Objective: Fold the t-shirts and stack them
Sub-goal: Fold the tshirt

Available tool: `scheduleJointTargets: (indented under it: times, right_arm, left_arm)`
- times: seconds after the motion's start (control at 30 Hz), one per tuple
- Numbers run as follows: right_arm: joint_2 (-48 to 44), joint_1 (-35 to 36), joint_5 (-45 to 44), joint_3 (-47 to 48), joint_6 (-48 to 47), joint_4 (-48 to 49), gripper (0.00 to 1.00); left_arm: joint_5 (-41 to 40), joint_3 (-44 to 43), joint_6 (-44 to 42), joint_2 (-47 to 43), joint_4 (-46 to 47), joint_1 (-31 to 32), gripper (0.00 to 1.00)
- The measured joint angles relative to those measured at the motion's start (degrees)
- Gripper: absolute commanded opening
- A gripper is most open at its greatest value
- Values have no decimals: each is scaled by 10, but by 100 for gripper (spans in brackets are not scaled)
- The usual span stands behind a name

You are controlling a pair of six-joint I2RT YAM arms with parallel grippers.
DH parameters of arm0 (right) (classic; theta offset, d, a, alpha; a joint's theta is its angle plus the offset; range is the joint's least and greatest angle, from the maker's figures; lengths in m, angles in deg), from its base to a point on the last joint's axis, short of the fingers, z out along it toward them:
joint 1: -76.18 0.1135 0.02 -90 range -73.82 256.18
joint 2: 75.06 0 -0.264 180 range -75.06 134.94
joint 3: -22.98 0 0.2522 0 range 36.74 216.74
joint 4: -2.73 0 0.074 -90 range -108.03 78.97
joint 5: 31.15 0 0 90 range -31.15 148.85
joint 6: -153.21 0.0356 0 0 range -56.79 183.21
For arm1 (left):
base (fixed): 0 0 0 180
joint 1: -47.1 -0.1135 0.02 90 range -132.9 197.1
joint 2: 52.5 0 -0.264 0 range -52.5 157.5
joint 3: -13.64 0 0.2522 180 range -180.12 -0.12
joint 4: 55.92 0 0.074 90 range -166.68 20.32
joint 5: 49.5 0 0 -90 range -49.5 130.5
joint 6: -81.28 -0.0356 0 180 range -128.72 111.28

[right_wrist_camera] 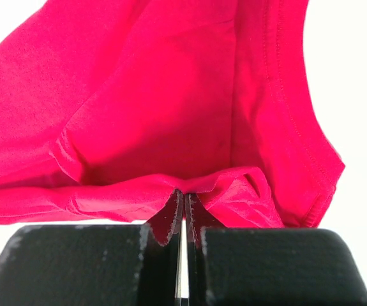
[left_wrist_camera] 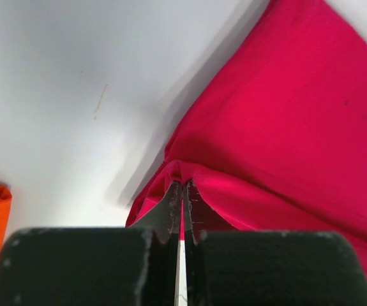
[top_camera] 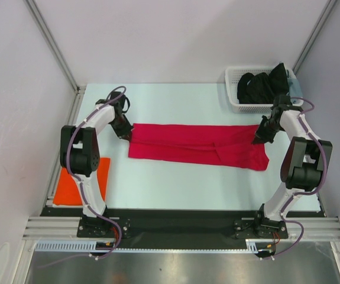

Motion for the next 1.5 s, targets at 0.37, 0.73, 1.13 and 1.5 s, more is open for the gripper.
scheduleJointTargets:
  times: [0.37, 0.73, 1.13, 1.5]
  right_arm:
    - [1, -6, 2, -5, 1, 3, 4]
    - [1, -24, -30, -8, -18, -6, 51]
    - [-181, -85, 46, -152, 1, 12, 59]
    - [-160, -134, 56, -200, -13, 11, 53]
  left_arm:
    - [-1, -17, -15, 32, -8, 3, 0]
    - [-98, -54, -76, 7, -31, 6, 64]
    - [79, 262, -82, -295, 85, 7, 53]
    - [166, 310, -35, -243, 148, -26, 56]
